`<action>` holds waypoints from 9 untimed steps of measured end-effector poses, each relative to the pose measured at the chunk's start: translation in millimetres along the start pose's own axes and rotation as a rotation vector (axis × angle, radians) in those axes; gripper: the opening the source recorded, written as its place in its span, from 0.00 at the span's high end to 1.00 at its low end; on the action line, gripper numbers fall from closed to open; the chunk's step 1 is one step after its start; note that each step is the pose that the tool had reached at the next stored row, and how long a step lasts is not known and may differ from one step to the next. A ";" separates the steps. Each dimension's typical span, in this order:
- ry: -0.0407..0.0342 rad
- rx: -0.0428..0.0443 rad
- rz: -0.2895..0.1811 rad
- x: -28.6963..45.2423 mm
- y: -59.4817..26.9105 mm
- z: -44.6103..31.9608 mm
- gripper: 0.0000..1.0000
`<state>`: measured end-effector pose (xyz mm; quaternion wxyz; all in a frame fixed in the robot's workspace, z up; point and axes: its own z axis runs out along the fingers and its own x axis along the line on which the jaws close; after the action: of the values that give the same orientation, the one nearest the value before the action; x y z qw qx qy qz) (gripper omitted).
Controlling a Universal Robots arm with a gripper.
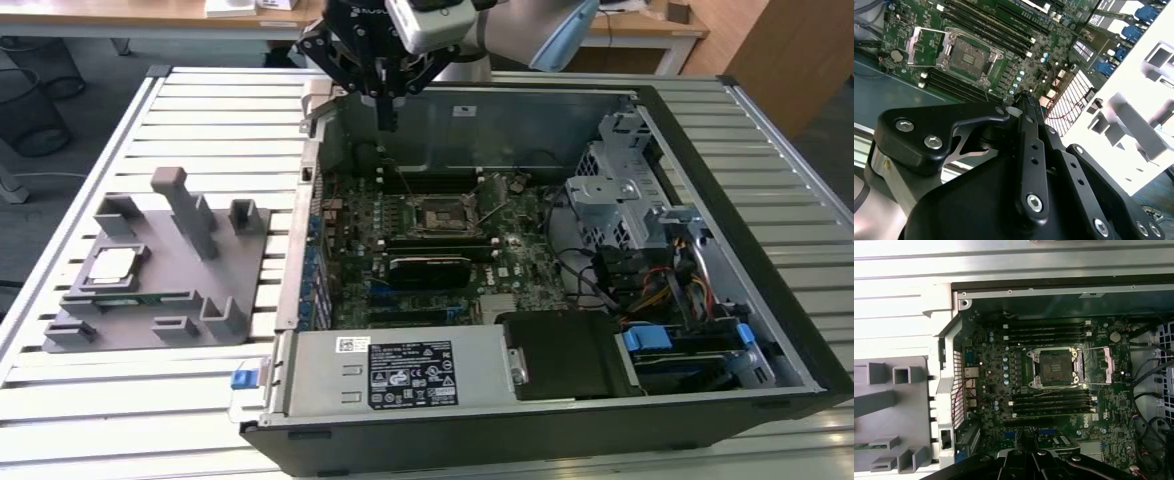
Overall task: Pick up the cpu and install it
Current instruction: 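Reach for the cpu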
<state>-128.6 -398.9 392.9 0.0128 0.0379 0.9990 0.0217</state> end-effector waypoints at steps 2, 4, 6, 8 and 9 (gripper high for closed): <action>0.0000 0.0000 0.000 0.5 0.0 0.0 0.89; 0.0000 0.0000 0.000 1.0 -0.1 0.0 0.89; 0.0000 0.0000 0.000 1.5 -0.1 0.0 0.89; 0.0000 0.0000 0.000 1.9 -0.1 0.0 0.89; 0.0000 0.0000 0.000 2.0 -0.2 0.0 0.89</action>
<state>-130.6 -398.9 392.9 0.0128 0.0378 0.9990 0.0217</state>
